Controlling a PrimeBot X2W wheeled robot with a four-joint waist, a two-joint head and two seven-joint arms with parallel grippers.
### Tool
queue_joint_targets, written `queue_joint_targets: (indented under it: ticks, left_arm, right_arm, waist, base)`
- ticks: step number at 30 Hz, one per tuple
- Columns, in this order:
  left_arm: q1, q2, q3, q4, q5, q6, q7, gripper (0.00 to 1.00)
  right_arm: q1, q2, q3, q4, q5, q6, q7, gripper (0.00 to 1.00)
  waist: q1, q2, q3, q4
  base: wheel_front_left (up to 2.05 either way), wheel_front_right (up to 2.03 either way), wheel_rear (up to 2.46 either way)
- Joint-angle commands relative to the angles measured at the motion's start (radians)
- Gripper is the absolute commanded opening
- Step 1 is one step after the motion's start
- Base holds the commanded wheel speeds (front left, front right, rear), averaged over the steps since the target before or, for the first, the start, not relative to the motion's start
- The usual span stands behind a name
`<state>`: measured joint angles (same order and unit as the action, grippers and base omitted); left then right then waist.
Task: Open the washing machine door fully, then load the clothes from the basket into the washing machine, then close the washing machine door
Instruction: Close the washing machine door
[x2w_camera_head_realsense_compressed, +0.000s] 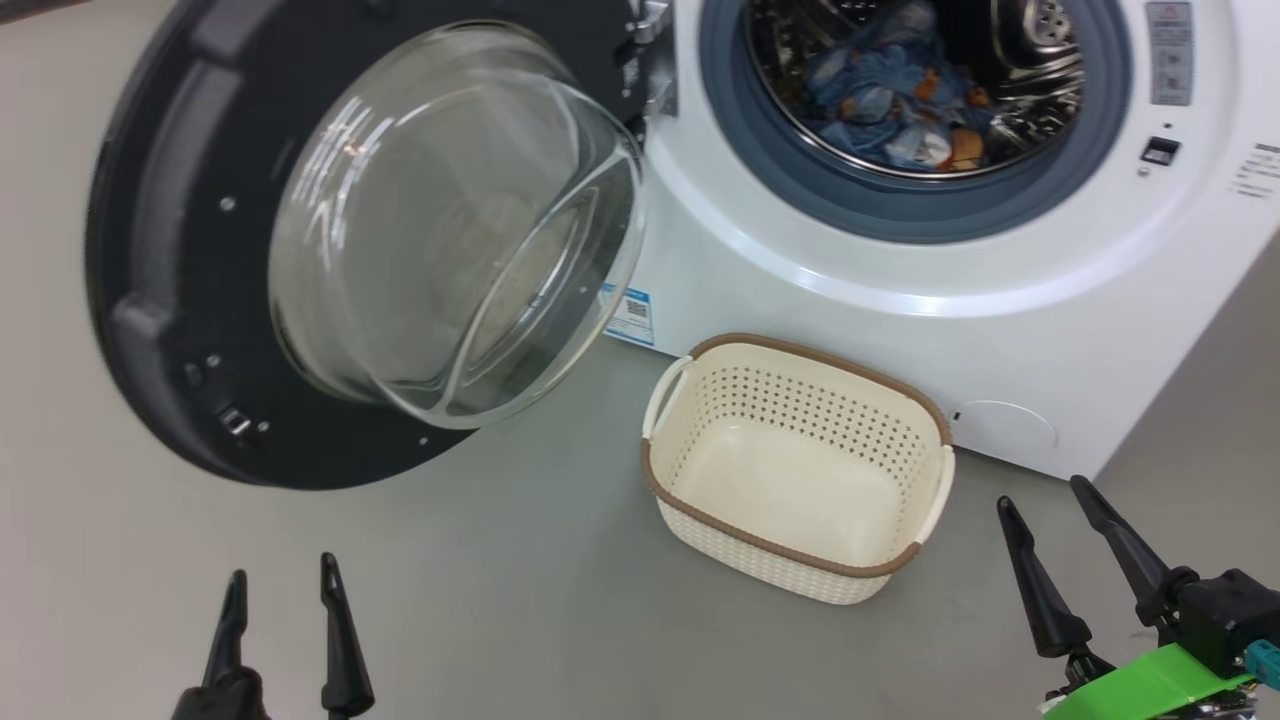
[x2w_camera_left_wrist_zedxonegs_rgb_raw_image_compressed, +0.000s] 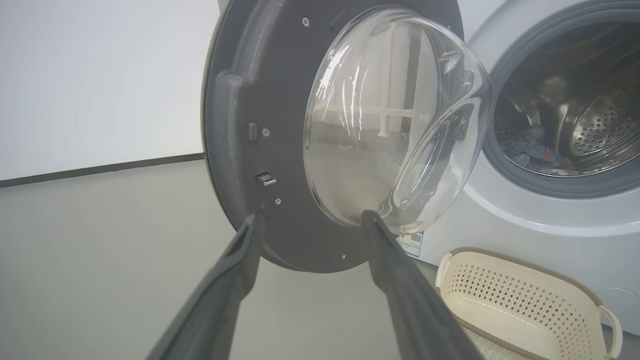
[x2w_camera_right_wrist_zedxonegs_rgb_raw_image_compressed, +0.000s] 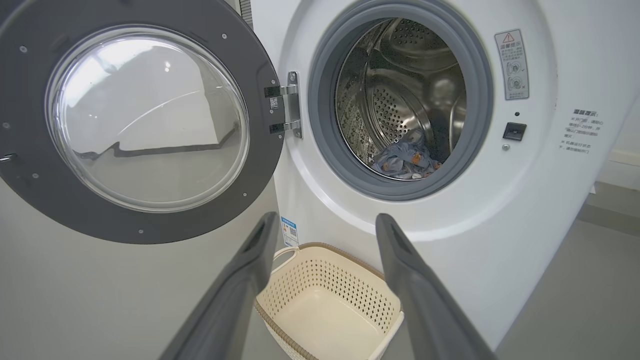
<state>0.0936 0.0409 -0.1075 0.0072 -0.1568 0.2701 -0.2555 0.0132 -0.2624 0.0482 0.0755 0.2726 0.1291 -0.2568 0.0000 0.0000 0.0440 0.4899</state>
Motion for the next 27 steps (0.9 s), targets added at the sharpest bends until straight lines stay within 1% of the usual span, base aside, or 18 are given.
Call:
queue_joint_targets:
  ticks: [1, 15, 16, 17, 18, 19, 21, 24, 27]
  left_arm:
    - [-0.019, 0.009, 0.034, -0.033, -0.008, 0.012, -0.006, 1.00]
    - [0.004, 0.009, 0.046, -0.058, -0.042, 0.045, -0.006, 1.00]
    - [0.005, 0.009, 0.053, -0.056, -0.057, 0.044, -0.006, 0.89]
    - [0.005, 0.009, 0.060, -0.057, -0.073, 0.042, -0.006, 0.50]
    - [0.004, 0.009, 0.069, -0.056, -0.087, 0.038, -0.006, 0.30]
    - [0.003, 0.009, 0.082, -0.054, -0.104, 0.034, -0.006, 0.00]
    - [-0.004, 0.009, 0.117, -0.047, -0.095, 0.022, -0.006, 0.00]
    - [-0.024, 0.011, 0.182, -0.030, -0.111, 0.000, -0.006, 0.00]
    - [-0.055, 0.010, 0.274, -0.011, -0.183, -0.028, -0.006, 0.00]
  right_arm:
    - [-0.034, -0.024, 0.026, -0.028, -0.016, 0.002, -0.005, 1.00]
    - [-0.060, -0.041, 0.061, -0.017, -0.005, 0.002, -0.005, 1.00]
    - [-0.059, -0.040, 0.062, -0.016, -0.005, 0.002, -0.005, 1.00]
    - [-0.058, -0.039, 0.064, -0.015, -0.005, 0.002, -0.005, 1.00]
    - [-0.057, -0.037, 0.065, -0.014, -0.005, 0.002, -0.005, 1.00]
    - [-0.056, -0.036, 0.066, -0.014, -0.005, 0.002, -0.005, 1.00]
    - [-0.053, -0.032, 0.064, -0.014, -0.005, 0.002, -0.005, 1.00]
    - [-0.046, -0.026, 0.063, -0.012, -0.006, 0.002, -0.005, 1.00]
    - [-0.039, -0.018, 0.058, -0.013, -0.007, 0.002, -0.005, 1.00]
  waist:
    - [0.0000, 0.0000, 0.006, 0.040]
    - [0.0000, 0.0000, 0.020, 0.048]
    - [0.0000, 0.0000, 0.018, 0.047]
    - [0.0000, 0.0000, 0.017, 0.047]
    - [0.0000, 0.0000, 0.015, 0.046]
    - [0.0000, 0.0000, 0.014, 0.045]
    - [0.0000, 0.0000, 0.013, 0.044]
    - [0.0000, 0.0000, 0.011, 0.042]
    - [0.0000, 0.0000, 0.010, 0.041]
  base:
    - [0.00, 0.00, 0.00]
    - [0.00, 0.00, 0.00]
    - [0.00, 0.00, 0.00]
    - [0.00, 0.00, 0.00]
    - [0.00, 0.00, 0.00]
    - [0.00, 0.00, 0.00]
    - [0.00, 0.00, 0.00]
    - [0.00, 0.00, 0.00]
    - [0.00, 0.00, 0.00]
